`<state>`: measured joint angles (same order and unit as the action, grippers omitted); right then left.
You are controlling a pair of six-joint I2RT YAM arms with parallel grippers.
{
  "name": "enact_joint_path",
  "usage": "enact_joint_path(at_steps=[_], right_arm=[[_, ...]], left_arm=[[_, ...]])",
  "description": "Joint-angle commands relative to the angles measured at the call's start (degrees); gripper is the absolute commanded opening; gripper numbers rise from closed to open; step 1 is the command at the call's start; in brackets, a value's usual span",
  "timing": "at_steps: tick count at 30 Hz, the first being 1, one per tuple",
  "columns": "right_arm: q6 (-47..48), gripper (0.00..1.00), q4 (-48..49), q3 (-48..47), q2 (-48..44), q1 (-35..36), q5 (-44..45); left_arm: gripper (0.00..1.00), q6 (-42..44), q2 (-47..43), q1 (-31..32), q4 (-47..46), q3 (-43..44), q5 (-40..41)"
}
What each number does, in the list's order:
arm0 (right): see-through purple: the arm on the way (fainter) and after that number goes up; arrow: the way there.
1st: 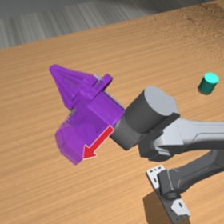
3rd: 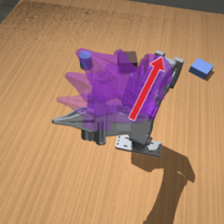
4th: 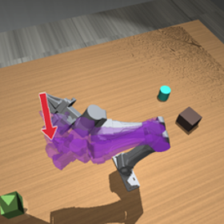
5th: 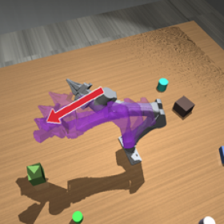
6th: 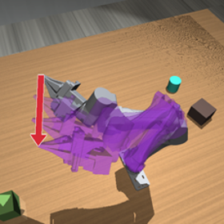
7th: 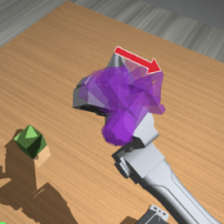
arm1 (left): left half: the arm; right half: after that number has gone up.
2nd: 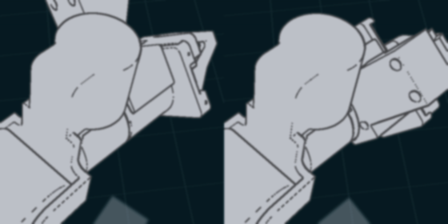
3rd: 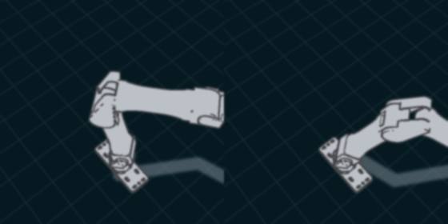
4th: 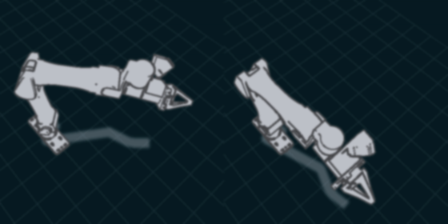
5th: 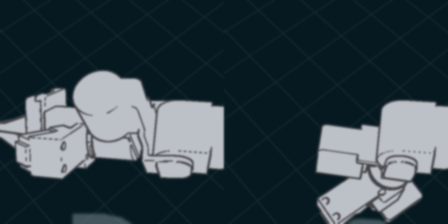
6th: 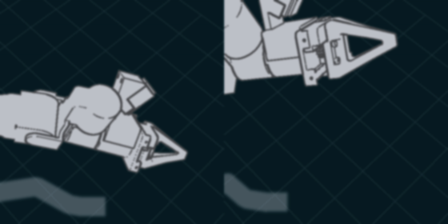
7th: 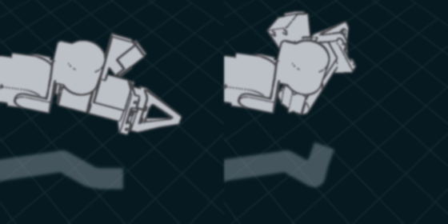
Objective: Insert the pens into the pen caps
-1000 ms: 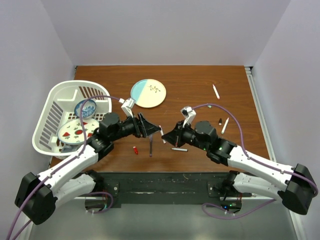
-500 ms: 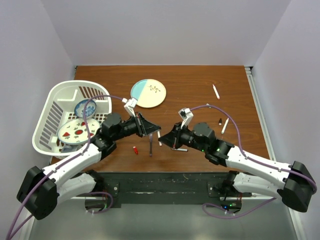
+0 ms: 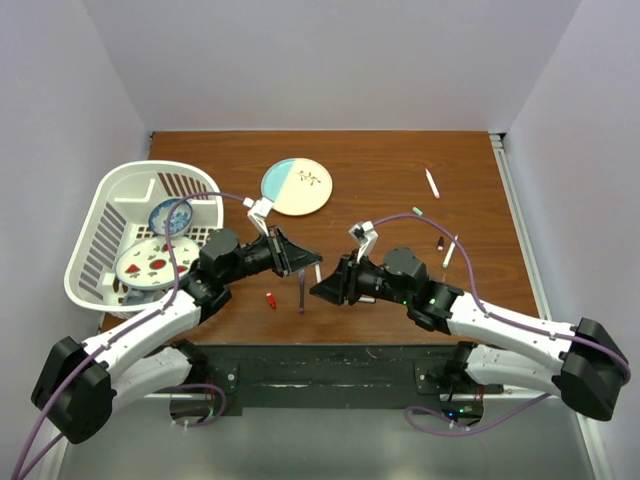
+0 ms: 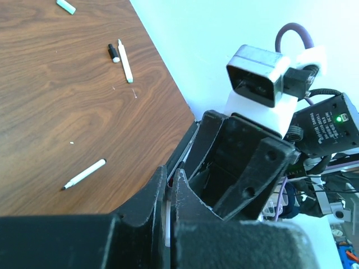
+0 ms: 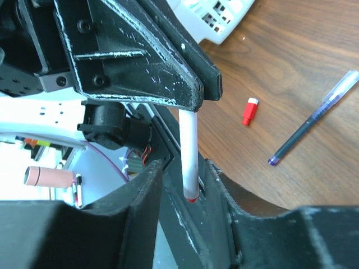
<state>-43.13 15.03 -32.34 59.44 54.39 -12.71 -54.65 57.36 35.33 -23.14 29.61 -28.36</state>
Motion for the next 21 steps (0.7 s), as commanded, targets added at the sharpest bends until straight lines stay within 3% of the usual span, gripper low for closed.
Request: enact_joint_path(at_steps=[1, 3, 4, 6, 7, 10, 18, 21], right_arm=[[-0.72, 0.16, 3.87, 0.96, 0.41, 0.72, -1.44], [-0.98, 0.01, 4.40, 1.31, 0.15, 0.80, -1.35], [-0.99, 0.00, 4.48, 1.57, -0.37, 0.80, -0.83], [-1.34, 0.00, 4.14, 1.93, -1.16, 0.80, 0.05], [-1.34, 0.00, 3.70, 2.10, -1.52, 0.80, 1.27], [-1.07, 0.00, 1.42, 2.10, -2.83, 0.80, 3.30], [-1.16, 0.00, -2.19, 3.86, -7.14, 0.80, 7.52], [-0.81, 0.00, -3.51, 4.39, -8.98, 0.80, 8.66]], left_arm=[[0.00, -1.16, -0.76, 0.18, -2.88, 0.54, -1.26], [0.00, -0.98, -0.85, 0.18, -2.88, 0.54, -1.26], [0.03, -0.37, -1.28, 0.18, -2.01, 0.80, -1.17], [0.25, 0.42, -1.90, 0.18, 2.54, 1.24, 1.62], [0.48, 1.82, -2.86, 0.18, 4.57, 2.11, 2.86], [0.67, 4.11, -4.53, 0.18, 14.12, 4.66, 9.43], [0.68, 5.52, -4.98, 0.09, 42.07, 11.26, 29.99], [0.61, -0.61, -3.50, 0.09, 53.31, 13.19, 40.44]])
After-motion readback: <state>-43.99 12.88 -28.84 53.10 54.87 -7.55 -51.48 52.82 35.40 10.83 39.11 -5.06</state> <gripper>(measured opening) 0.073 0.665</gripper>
